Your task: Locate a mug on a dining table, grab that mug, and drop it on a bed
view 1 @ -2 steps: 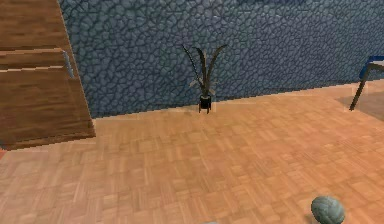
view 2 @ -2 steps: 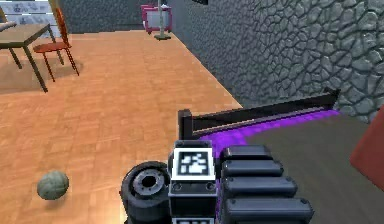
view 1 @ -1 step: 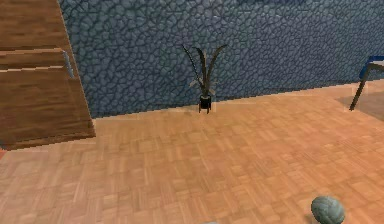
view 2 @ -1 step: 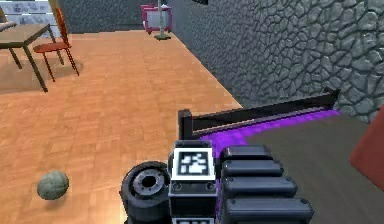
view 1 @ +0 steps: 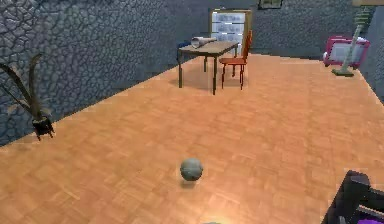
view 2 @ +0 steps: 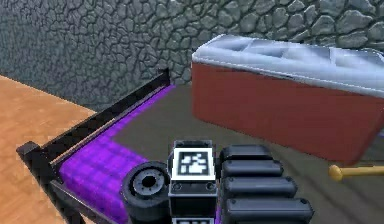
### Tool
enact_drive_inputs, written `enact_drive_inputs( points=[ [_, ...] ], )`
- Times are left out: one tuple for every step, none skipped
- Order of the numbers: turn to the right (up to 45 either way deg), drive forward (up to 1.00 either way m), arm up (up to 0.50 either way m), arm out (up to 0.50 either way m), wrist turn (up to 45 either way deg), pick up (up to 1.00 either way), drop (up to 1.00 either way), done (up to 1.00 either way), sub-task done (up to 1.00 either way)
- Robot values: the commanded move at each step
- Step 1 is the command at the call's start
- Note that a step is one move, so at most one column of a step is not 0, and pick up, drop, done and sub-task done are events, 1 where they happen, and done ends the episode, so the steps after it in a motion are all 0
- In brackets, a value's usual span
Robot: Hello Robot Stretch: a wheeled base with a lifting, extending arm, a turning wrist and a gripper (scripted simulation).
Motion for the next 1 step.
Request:
enact_drive_inputs(
  points=[
    [45.0, 0.00, 0.00, 0.00, 0.0, 0.00, 0.00, 0.00, 0.00]
  ],
)
